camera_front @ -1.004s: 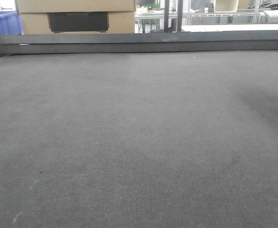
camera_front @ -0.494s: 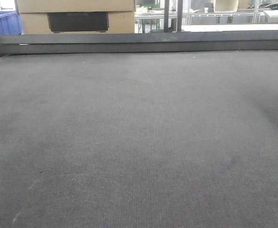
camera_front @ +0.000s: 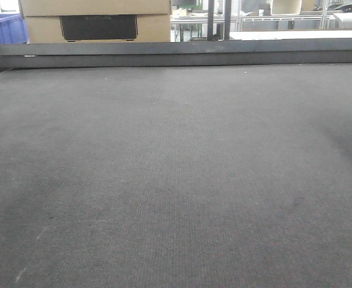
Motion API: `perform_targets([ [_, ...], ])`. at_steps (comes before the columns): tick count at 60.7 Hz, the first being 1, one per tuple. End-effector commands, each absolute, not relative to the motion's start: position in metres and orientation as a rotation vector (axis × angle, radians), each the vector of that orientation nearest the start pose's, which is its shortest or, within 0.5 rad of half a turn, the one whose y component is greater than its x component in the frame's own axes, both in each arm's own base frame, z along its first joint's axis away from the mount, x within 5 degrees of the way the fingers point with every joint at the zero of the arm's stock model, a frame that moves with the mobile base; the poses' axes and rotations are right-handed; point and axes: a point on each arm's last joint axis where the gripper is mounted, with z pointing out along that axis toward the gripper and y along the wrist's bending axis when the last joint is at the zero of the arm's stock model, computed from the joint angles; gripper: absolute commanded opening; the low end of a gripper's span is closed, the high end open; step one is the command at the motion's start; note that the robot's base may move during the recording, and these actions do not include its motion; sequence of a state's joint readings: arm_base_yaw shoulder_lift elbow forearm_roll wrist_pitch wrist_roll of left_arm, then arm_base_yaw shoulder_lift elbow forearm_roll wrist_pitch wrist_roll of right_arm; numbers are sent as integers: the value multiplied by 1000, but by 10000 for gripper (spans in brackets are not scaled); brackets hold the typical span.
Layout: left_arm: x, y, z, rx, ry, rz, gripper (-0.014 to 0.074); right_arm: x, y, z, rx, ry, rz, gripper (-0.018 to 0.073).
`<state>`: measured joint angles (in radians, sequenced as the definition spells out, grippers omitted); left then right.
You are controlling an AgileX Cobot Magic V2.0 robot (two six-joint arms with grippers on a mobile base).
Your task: Place cylindrical capacitor in blue bin on shelf
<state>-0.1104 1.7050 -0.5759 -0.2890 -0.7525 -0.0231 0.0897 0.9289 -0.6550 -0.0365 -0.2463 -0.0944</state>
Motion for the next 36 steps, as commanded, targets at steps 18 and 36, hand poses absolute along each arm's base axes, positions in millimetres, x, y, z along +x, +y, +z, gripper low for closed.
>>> perform_targets([
  [18, 333, -8, 155, -269, 1836, -4, 601, 200, 19, 355, -176, 1484, -28, -90],
  [36, 348, -8, 137, -274, 1869, 7, 601, 200, 19, 355, -177, 1488, -28, -90],
])
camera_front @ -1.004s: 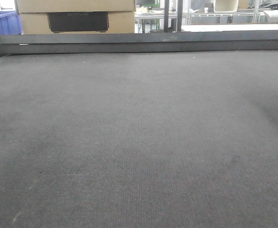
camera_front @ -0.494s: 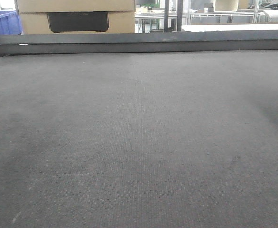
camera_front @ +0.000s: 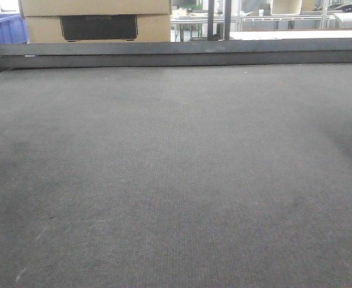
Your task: Place cylindrical capacitor in blue bin on shelf
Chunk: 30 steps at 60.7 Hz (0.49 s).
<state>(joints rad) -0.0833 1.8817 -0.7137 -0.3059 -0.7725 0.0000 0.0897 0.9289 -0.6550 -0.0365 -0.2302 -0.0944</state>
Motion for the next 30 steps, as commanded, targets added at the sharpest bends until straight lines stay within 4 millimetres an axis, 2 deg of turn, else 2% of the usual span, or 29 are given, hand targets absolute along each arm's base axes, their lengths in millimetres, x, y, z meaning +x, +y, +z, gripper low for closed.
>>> perform_targets([
  [1, 348, -7, 137, -274, 1867, 8, 601, 200, 19, 355, -177, 1488, -28, -90],
  [12, 348, -7, 136, -276, 1870, 9, 601, 200, 19, 354, -177, 1494, -29, -90],
  [18, 348, -7, 136, -276, 1871, 9, 539, 200, 19, 354, -177, 1494, -29, -90],
  [24, 348, -7, 136, -276, 1871, 9, 324, 200, 19, 354, -178, 1499, -29, -90],
  [30, 348, -7, 136, -276, 1871, 9, 53, 200, 19, 352, -180, 1522, -29, -90],
])
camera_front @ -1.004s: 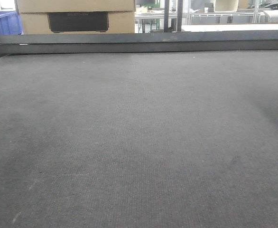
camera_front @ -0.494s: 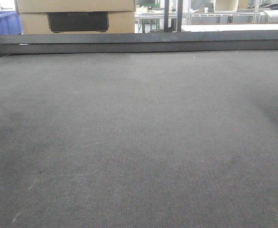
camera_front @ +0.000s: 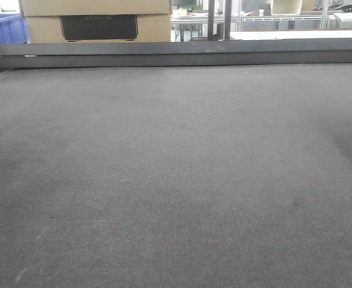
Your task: Place cylindrical capacitor in blue bin on shelf
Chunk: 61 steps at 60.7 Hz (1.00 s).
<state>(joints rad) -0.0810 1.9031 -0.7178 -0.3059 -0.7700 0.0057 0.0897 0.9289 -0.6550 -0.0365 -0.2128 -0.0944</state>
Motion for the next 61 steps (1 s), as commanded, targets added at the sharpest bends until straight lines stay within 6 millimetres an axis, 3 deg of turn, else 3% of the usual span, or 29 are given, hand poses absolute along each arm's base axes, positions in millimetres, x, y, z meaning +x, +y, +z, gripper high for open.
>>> perform_targets([
  [1, 348, -7, 136, -274, 1871, 9, 19, 200, 19, 351, -180, 1528, -29, -90],
  [5, 348, -7, 139, -267, 1869, 5, -113, 200, 19, 349, -182, 1555, -30, -90],
  [16, 343, -16, 170, -132, 1860, -38, -111, 200, 19, 343, -188, 1625, -31, -90],
  [31, 317, -23, 253, 9, 1949, -74, -111, 199, 18, 333, -195, 1728, -32, -90],
  [38, 295, -22, 291, 16, 1959, -86, -111, 197, 18, 327, -169, 1808, -4, -90],
  [48, 253, -20, 329, 25, 1958, -98, -111, 195, 18, 319, -146, 1914, 30, -90],
  [61, 201, -18, 351, 64, 2030, -90, -111, 191, 19, 334, -144, 1994, 52, -90],
])
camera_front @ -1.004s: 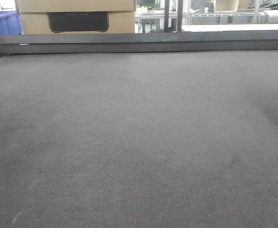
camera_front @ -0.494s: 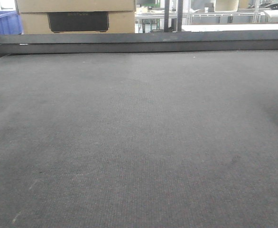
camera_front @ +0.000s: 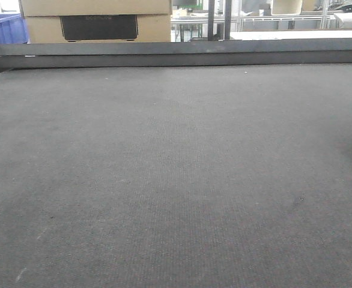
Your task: Place cylindrical capacitor in blue bin on shelf
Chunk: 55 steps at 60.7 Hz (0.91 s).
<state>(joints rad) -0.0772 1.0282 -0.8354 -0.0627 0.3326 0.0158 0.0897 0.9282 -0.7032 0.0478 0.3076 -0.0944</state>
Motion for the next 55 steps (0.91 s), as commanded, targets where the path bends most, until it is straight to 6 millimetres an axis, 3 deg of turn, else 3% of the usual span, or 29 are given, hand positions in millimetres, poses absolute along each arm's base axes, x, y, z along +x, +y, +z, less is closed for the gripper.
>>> perform_targets([
  [1, 198, -17, 352, 65, 2033, -91, -111, 190, 19, 338, -144, 1992, 53, -90],
  [11, 166, -15, 364, 114, 2024, -68, -111, 175, 18, 364, -138, 1903, 58, -90],
  [23, 142, -14, 377, 151, 2024, -52, -111, 132, 14, 384, -136, 1802, 61, -90],
  [36, 140, -14, 383, 150, 2008, -55, -111, 96, 12, 391, -140, 1759, 64, -90],
  [55, 134, -18, 408, 185, 1955, -73, -111, 79, 14, 400, -131, 1771, 127, -90],
])
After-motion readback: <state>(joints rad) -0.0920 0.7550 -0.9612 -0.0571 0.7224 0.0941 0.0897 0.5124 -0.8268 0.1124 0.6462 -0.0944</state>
